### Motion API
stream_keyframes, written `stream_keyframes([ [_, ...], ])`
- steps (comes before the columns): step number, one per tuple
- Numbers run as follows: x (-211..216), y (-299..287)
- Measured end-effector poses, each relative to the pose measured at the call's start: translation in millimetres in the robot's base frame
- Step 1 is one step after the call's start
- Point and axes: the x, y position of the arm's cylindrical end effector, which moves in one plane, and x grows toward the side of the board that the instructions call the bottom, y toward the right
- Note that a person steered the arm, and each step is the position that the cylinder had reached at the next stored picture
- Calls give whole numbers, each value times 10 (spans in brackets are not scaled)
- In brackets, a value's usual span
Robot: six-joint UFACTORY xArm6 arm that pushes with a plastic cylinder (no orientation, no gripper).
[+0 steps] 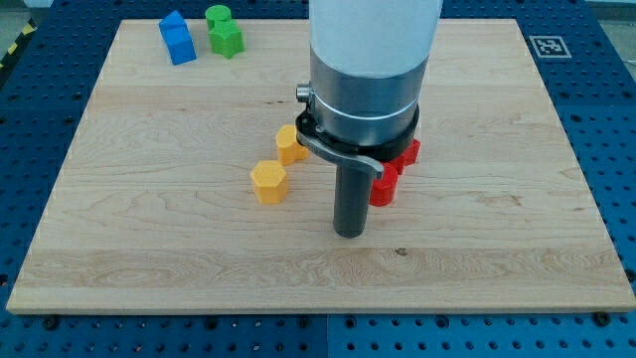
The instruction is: Slide the red circle to the bottom right of the red star
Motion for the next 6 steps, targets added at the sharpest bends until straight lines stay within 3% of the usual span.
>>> stream_keyframes([
  [4,-374,-169],
  [6,-374,323],
])
